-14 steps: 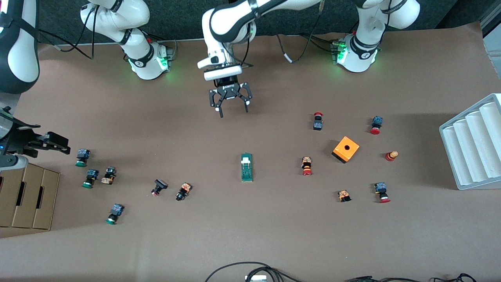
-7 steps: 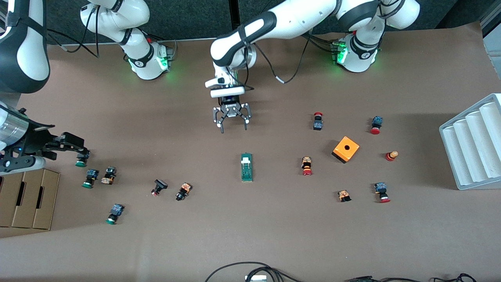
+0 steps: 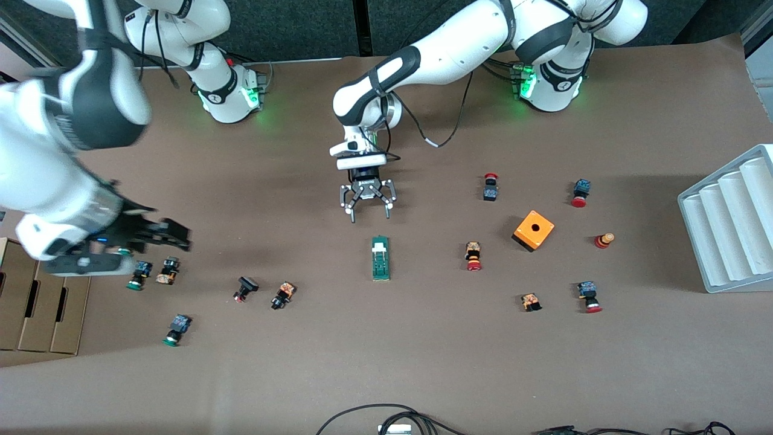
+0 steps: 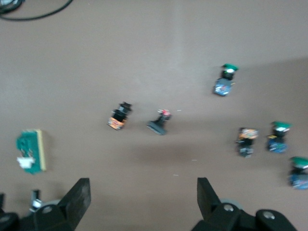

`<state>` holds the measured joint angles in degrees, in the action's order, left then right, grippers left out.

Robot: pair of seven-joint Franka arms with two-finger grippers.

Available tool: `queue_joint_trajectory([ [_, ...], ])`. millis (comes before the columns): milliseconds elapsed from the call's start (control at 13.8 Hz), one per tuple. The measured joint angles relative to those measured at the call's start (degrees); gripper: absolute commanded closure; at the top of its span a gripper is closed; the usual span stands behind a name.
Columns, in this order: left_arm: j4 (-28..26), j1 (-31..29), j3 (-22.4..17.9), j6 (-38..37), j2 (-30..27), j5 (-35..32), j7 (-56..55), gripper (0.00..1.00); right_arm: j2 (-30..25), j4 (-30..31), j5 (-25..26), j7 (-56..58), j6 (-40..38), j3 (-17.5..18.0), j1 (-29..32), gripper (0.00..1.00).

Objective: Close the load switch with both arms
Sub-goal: 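Grasp the green switch base with the right gripper while the left gripper lowers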

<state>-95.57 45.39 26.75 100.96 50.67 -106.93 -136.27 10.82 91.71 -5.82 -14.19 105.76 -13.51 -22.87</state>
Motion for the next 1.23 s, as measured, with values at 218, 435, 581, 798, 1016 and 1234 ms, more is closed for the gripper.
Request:
queue_joint_trajectory([
  [218,0.01,0.01,-1.62,0.0,2.23,-4.2,-4.04,0.0,3.03,0.01,-2.99,-18.42,4.6,-0.69,-7.35,0.02],
  [435,0.05,0.06,-2.32,-0.07,4.04,-7.33,-7.25,0.0,7.14,-0.28,-5.27,-36.76,9.73,-2.32,-14.77,0.02],
  [581,0.09,0.11,-2.56,-0.07,4.16,-9.22,-9.4,0.0,10.5,-1.28,-6.71,-47.52,13.42,-2.92,-18.44,0.02],
  [798,0.09,0.21,-3.22,-0.07,4.91,-11.29,-12.03,0.0,16.86,-5.69,-8.34,-65.21,17.36,-3.05,-21.93,0.02],
  [1016,0.14,0.23,-3.41,-0.09,6.04,-11.74,-12.55,0.0,20.79,-8.53,-13.83,-73.97,17.83,-3.13,-22.4,0.02],
  [1234,0.19,0.23,-4.34,-0.12,6.34,-11.82,-12.56,0.0,21.76,-8.88,-17.11,-79.05,17.74,-3.29,-22.39,0.02],
])
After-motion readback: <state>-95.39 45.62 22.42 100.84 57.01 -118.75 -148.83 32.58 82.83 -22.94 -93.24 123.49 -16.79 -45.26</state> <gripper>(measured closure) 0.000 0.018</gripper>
